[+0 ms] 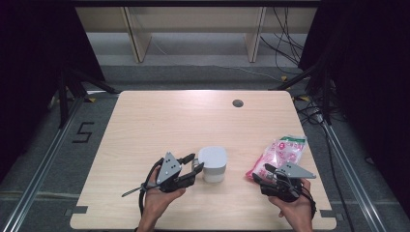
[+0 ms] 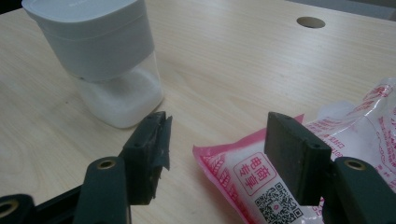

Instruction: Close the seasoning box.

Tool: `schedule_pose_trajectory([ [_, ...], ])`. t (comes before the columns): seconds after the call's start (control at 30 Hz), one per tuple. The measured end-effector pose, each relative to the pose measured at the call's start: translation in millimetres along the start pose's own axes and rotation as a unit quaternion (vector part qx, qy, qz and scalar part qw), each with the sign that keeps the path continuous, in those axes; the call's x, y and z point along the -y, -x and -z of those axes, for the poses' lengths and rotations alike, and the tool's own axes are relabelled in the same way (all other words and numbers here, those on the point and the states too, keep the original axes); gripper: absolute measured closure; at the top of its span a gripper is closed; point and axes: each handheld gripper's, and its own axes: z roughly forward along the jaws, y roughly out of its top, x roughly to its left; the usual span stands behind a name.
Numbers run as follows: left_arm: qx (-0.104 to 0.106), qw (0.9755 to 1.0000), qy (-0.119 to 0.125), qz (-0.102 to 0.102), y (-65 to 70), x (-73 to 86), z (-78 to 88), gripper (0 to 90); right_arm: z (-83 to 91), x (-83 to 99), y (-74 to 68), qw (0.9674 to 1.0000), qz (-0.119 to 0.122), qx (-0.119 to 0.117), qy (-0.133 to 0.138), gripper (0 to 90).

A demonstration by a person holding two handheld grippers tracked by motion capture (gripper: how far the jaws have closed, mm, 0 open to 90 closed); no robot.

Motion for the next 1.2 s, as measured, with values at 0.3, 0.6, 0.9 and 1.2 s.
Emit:
schedule_pose_trajectory([
  [0.3,0.002,0.9999,-0.007,0.013,-0.8,5.0,2.6,35.7,-0.1,1.1,3.1,1.0,0.002,0.0,-0.002,38.7],
  [0.6,0.0,0.9997,-0.018,0.016,-0.1,10.8,6.6,29.5,-2.9,2.4,7.0,0.9999,0.008,-0.006,0.006,38.6],
  [0.9,0.006,0.9995,-0.024,0.022,3.4,21.7,9.9,27.8,-2.8,2.2,5.0,0.9999,0.011,-0.008,0.002,38.5],
  [1.2,0.005,0.9995,-0.024,0.019,12.3,31.4,11.9,26.6,-2.2,2.3,2.1,0.9999,0.006,-0.009,-0.003,36.6],
])
